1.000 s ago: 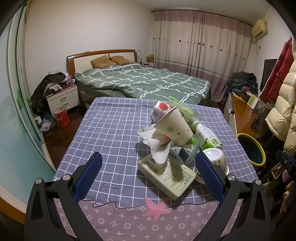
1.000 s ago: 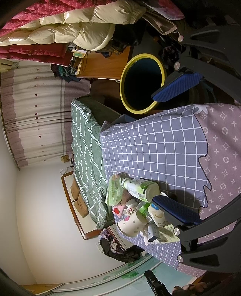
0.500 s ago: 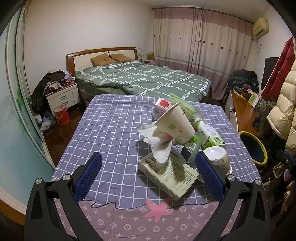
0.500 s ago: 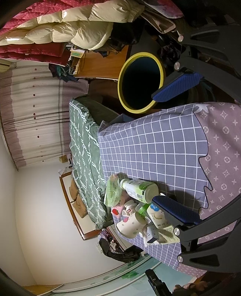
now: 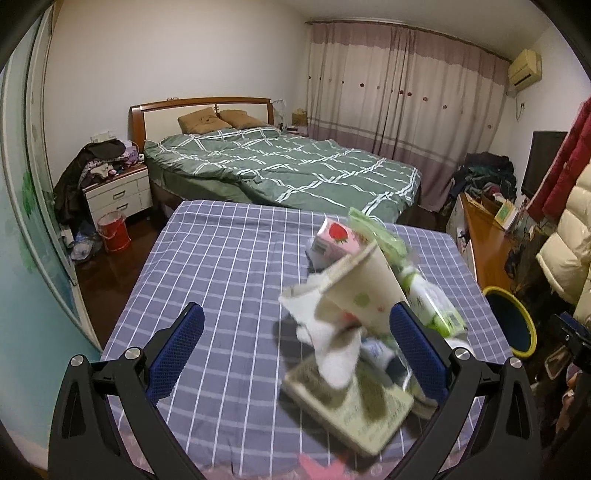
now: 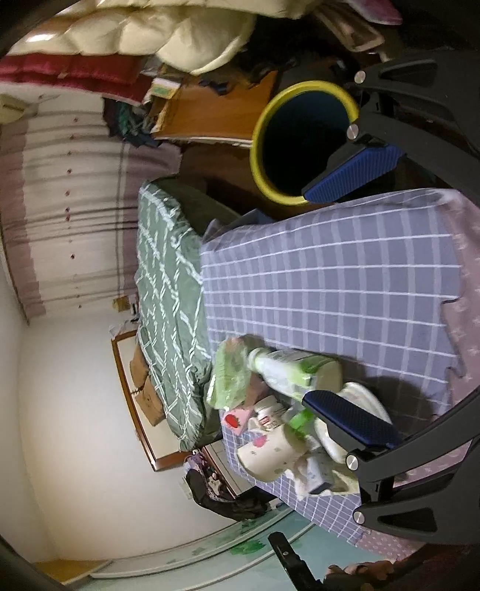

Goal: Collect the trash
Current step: 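Grasp the green plastic bag with the right gripper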

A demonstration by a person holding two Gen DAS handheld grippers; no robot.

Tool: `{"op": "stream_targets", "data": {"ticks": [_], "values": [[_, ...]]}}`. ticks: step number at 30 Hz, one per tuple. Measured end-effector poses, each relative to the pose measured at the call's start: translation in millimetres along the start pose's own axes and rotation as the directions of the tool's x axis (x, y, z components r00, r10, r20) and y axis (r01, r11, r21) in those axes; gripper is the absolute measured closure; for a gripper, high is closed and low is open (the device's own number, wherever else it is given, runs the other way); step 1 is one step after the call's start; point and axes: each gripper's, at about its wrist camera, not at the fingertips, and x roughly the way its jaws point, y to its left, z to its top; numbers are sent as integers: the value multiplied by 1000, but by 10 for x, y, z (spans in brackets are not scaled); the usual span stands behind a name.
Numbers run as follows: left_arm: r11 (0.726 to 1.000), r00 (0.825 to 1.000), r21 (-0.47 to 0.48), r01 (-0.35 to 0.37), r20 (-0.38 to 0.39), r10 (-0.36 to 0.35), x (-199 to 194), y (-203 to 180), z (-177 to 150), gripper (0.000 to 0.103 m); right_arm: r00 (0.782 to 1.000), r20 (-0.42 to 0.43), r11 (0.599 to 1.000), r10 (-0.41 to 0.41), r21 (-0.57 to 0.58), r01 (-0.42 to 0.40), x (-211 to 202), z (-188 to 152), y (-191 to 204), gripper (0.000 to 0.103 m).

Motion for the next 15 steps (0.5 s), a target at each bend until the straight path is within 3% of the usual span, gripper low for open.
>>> {"op": "stream_targets", "data": {"ticks": [8, 15], "values": [[1000, 1000, -4, -19, 20, 19, 475, 137, 358, 4, 999, 14, 990, 47, -130, -45, 434, 480, 306, 6], [998, 998, -39, -42, 34, 43, 924, 363, 556, 4, 991, -33, 964, 129, -232, -133, 924, 771, 641, 9]]}}
